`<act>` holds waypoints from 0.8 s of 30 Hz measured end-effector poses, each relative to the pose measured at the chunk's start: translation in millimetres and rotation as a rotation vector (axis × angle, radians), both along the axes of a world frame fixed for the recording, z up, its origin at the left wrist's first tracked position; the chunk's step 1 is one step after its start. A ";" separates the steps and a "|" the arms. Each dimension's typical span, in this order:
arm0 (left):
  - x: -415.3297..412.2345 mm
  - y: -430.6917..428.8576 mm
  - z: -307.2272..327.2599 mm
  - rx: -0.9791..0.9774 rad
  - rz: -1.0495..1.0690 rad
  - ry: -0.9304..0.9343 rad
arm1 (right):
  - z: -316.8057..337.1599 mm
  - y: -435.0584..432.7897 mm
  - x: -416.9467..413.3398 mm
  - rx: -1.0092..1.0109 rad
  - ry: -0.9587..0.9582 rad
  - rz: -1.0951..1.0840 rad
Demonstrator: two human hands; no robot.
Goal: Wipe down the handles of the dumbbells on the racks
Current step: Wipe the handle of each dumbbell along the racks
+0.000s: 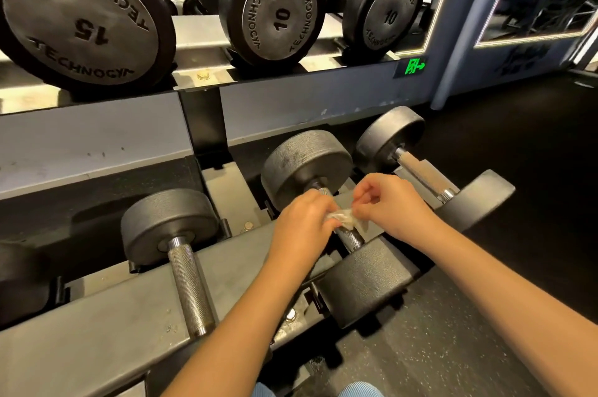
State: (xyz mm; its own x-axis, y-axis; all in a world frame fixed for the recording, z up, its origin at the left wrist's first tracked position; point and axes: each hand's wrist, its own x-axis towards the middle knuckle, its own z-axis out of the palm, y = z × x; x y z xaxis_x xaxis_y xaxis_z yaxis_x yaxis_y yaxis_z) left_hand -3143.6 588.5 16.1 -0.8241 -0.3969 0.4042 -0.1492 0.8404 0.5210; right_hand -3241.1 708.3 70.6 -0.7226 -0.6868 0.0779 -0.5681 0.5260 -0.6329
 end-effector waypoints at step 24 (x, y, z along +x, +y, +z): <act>-15.0 8.5 -16.6 0.340 0.205 -0.011 | -16.7 26.0 21.7 0.065 0.076 -0.157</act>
State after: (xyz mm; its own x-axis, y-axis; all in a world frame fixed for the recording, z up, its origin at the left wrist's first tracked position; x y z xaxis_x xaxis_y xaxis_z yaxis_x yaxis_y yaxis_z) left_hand -3158.7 596.9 -0.5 -0.7172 -0.6634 0.2133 -0.3032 0.5727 0.7616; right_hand -3219.4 734.3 53.9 -0.8153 -0.5712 0.0955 -0.5206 0.6506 -0.5530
